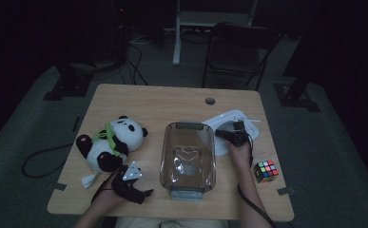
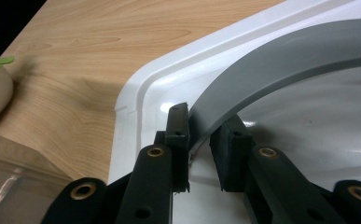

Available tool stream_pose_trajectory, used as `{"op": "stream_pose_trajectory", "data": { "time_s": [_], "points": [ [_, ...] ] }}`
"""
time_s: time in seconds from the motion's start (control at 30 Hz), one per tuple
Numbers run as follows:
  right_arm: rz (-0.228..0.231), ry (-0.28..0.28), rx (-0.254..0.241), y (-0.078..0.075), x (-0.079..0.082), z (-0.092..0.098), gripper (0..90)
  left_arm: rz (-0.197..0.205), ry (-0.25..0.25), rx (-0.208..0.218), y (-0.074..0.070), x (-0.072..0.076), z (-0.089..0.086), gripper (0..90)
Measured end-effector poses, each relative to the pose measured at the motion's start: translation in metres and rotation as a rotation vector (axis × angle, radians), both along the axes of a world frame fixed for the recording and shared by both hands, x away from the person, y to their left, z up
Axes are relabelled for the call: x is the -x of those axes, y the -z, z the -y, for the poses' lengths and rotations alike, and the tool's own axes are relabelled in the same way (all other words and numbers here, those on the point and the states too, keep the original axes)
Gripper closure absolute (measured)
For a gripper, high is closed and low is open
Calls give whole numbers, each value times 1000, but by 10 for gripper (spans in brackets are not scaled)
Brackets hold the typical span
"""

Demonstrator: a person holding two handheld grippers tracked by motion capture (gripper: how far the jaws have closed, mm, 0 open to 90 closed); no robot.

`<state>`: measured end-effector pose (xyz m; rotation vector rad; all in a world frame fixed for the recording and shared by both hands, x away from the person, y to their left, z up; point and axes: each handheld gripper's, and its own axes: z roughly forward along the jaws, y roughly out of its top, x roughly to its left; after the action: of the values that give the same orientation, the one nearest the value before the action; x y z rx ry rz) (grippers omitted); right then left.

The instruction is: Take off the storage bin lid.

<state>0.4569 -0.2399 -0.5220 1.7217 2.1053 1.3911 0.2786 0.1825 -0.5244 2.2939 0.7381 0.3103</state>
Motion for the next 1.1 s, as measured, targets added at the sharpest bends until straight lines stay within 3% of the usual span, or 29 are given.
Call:
{"op": "stream_pose_trajectory", "data": {
  "time_s": [0.1,0.27,0.53,0.8,1.1],
  "points": [
    [11,16,24,-3,0,0,636,0,0,0,0,0,0,44],
    [26,70,104,-9,2,0,495,0,0,0,0,0,0,44],
    [37,100,139,-12,9,-2,420,0,-2,2,0,0,0,44],
    [79,107,223,-21,25,-10,345,1,1,0,0,0,0,44],
    [107,115,261,-26,44,-17,231,1,1,-1,0,0,0,44]
  ]
}}
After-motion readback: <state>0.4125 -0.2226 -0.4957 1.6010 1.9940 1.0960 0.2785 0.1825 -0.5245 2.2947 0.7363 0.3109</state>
